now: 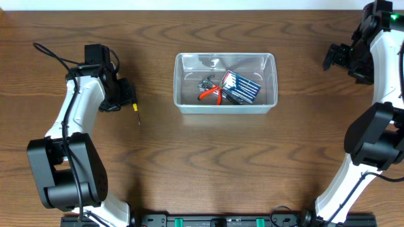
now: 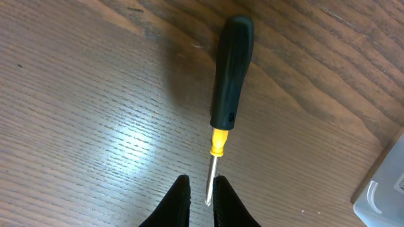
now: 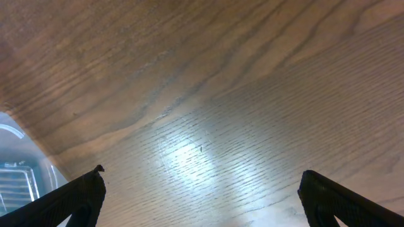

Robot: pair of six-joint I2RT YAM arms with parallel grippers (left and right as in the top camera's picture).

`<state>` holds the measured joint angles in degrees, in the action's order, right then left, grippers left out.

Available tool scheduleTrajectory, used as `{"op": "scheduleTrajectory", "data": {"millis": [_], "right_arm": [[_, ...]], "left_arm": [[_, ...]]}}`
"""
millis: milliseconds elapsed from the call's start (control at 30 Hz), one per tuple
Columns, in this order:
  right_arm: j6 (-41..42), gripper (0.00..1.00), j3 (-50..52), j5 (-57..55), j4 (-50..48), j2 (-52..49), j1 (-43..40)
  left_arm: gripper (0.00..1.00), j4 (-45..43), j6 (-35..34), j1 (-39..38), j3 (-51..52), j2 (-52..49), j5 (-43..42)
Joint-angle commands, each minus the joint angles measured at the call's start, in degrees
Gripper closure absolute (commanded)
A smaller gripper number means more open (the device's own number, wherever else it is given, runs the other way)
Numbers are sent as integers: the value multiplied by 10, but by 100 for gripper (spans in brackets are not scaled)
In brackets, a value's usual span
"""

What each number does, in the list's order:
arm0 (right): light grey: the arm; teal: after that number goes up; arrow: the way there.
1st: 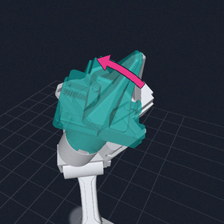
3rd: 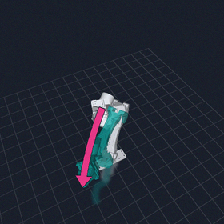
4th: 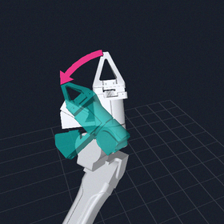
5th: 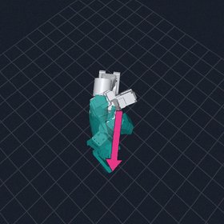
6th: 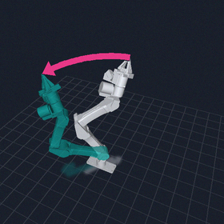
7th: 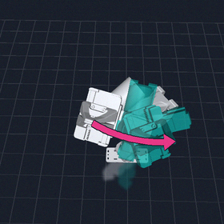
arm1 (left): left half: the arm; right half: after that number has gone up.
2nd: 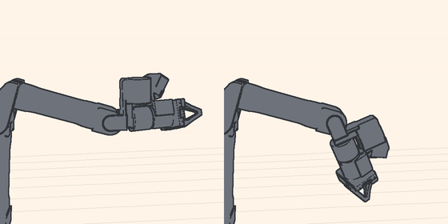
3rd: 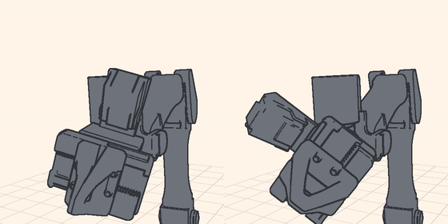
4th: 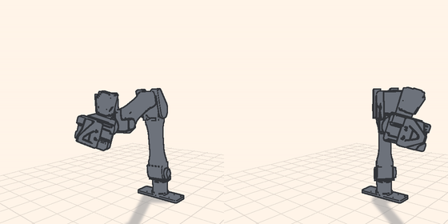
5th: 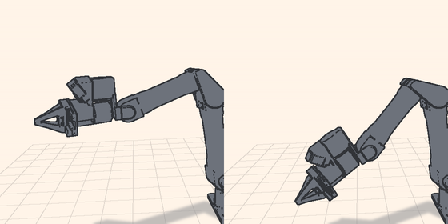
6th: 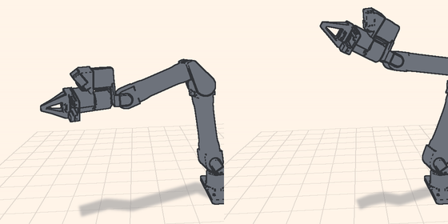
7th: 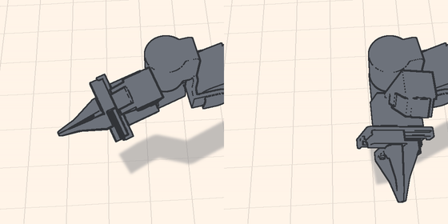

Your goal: Pack container

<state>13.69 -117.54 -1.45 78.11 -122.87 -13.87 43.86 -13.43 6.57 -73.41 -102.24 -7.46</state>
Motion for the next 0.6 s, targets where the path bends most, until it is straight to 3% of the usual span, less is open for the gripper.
{"op": "scheduleTrajectory", "data": {"millis": [0,33,67,100,567], "right_arm": [[10,1,0,0,-1,0,0],[10,1,0,0,-1,0,0],[10,1,0,0,-1,0,0],[10,1,0,0,-1,0,0],[10,1,0,0,-1,0,0]], "left_arm": [[87,2,8,0,5,-4,7],[87,2,8,0,5,-4,7],[33,2,7,0,5,-5,7],[2,2,8,0,5,-5,7],[2,2,8,0,5,-5,7]]}}
